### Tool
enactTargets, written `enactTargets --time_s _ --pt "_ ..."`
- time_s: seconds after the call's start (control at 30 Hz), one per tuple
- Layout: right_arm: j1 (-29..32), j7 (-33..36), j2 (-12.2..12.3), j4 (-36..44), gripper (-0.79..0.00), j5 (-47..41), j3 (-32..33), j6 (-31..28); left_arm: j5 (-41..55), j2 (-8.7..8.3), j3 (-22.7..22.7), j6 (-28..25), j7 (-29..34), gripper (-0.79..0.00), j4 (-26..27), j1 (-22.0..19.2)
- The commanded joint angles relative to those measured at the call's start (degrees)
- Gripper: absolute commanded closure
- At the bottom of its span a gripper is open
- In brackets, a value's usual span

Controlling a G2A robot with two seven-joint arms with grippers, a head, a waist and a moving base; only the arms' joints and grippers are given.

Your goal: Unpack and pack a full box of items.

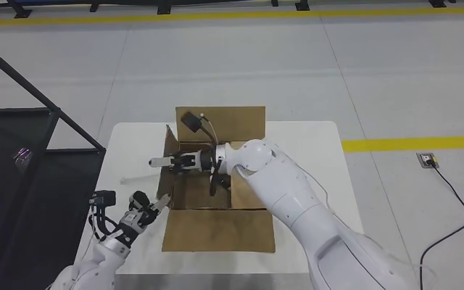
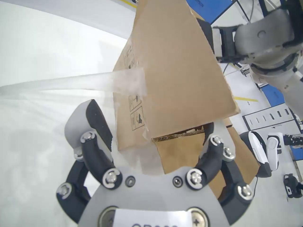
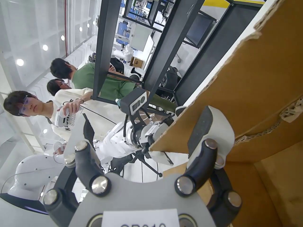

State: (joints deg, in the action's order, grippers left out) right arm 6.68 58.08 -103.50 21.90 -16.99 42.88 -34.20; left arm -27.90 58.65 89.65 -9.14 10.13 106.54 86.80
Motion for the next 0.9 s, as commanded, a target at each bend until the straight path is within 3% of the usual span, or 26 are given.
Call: enactTargets --time_s 0.0,0.37,0.67,0.87 --pt "-0.26 0.29 -0.17 -0.24 -0.785 0.23 0.01 -1.11 0.93 0.04 0.99 -0.16 -0.35 -0.785 -0.30 0.17" --pt "-0.63 -5.42 1.15 -0.44 -0.785 3.08 2.31 -9.79 0.97 -0.04 6.99 -1.74 -0.55 -0.785 -3.00 3.96" --pt "2.74 -7.35 4.92 4.35 -0.785 3.87 6.95 -18.21 5.41 0.06 7.96 -2.63 4.31 -0.785 -6.26 3.01" --pt "6.86 -7.91 7.96 12.24 -0.785 7.54 9.95 -17.08 8.25 0.21 8.52 -2.88 5.14 -0.785 -6.43 1.71"
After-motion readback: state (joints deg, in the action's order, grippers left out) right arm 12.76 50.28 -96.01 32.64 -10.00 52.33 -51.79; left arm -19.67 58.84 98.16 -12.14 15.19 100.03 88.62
